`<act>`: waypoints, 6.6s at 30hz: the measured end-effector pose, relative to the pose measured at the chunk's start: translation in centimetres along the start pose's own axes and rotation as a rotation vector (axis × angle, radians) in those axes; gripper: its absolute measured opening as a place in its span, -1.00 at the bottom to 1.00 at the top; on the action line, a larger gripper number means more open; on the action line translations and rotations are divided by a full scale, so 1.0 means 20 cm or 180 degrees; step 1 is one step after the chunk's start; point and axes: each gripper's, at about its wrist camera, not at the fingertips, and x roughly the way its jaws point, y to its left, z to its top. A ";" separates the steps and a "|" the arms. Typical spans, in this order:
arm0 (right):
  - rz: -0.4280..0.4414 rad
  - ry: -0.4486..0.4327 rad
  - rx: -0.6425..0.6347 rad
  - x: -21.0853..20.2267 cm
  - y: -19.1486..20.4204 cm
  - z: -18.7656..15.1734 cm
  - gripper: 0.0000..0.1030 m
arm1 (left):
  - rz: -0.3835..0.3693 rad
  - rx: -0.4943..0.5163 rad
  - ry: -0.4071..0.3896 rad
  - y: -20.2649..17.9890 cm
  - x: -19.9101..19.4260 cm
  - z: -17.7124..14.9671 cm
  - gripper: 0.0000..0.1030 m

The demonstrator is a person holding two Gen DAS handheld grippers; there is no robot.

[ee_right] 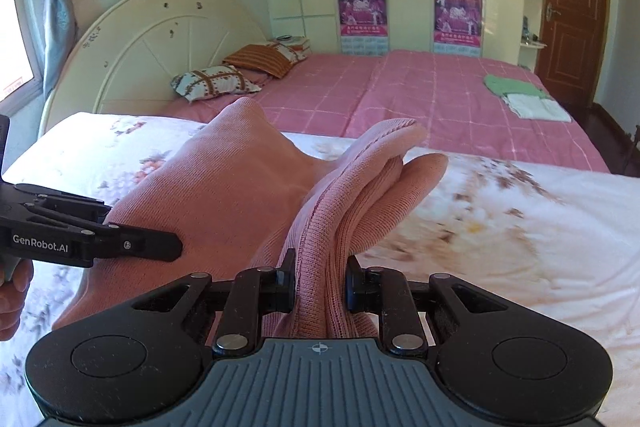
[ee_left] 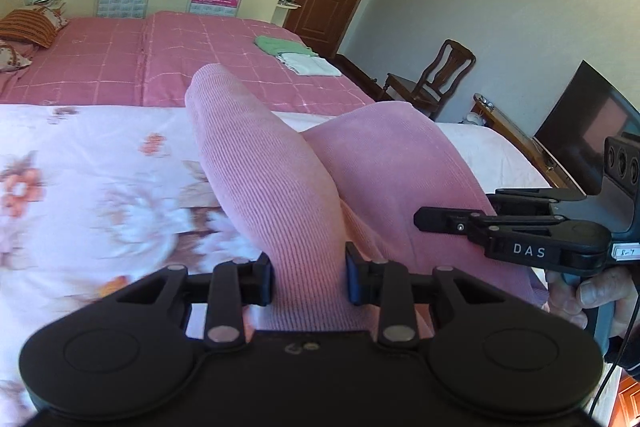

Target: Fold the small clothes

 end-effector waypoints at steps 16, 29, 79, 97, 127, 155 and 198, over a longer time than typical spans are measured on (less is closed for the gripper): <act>0.0424 0.0208 -0.0038 0.54 0.92 -0.01 -0.59 | 0.0242 -0.0294 0.0166 0.76 -0.46 -0.25 -0.40; 0.0386 0.0497 0.0591 0.70 0.74 -0.22 -0.57 | 0.0082 -0.0713 0.0060 1.04 -0.42 -0.45 0.29; 0.0012 0.0490 -0.0211 0.27 0.94 -0.49 -1.00 | 0.1001 -0.0039 -0.0058 0.62 -0.71 -0.87 -0.23; -0.0056 0.0373 -0.0074 0.26 0.93 -0.58 -1.00 | 0.1396 -0.0222 -0.0048 0.50 -0.73 -0.90 -0.22; -0.0265 -0.0543 0.0199 -1.49 1.19 -1.05 0.99 | 0.1742 0.0230 -0.1098 -0.89 -1.81 -1.37 0.63; -0.0173 -0.0798 -0.0014 -1.71 1.33 -1.07 0.99 | 0.2000 0.0205 -0.1377 -1.05 -1.94 -1.45 1.00; -0.0256 -0.0836 -0.0003 -1.77 1.30 -1.08 0.99 | 0.1890 0.0224 -0.1362 -1.07 -1.95 -1.45 1.00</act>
